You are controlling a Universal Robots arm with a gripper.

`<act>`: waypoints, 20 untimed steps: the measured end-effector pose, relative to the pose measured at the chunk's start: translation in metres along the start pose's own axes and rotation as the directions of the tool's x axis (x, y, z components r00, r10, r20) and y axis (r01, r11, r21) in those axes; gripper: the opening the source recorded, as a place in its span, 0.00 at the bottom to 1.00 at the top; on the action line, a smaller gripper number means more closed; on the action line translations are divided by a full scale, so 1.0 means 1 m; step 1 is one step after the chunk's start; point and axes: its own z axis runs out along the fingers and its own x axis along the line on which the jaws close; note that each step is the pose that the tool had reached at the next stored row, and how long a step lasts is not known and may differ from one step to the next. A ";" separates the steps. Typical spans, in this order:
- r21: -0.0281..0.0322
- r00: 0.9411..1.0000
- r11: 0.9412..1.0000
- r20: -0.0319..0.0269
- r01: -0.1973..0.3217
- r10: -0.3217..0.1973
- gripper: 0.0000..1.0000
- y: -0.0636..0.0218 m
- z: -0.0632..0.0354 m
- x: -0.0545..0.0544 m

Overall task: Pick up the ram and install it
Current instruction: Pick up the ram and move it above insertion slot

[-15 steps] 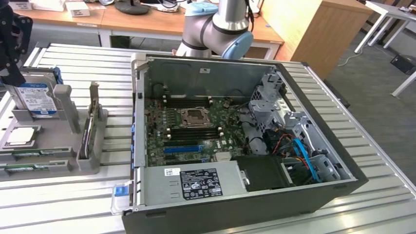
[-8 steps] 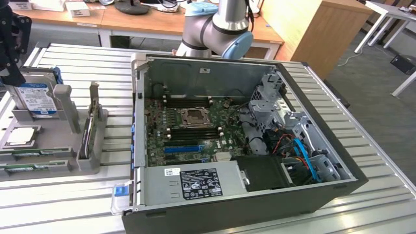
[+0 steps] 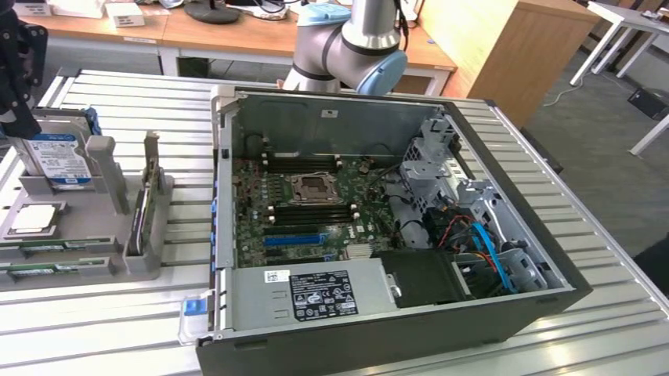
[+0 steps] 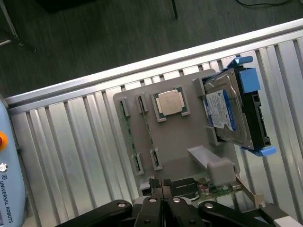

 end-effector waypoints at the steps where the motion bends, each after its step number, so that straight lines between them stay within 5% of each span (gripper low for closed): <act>1: 0.000 1.000 1.000 0.000 0.002 -0.002 0.11 0.0000 0.0000 0.000; 20: 0.000 0.999 0.999 -0.001 0.033 -0.033 0.11 0.0000 0.0001 0.000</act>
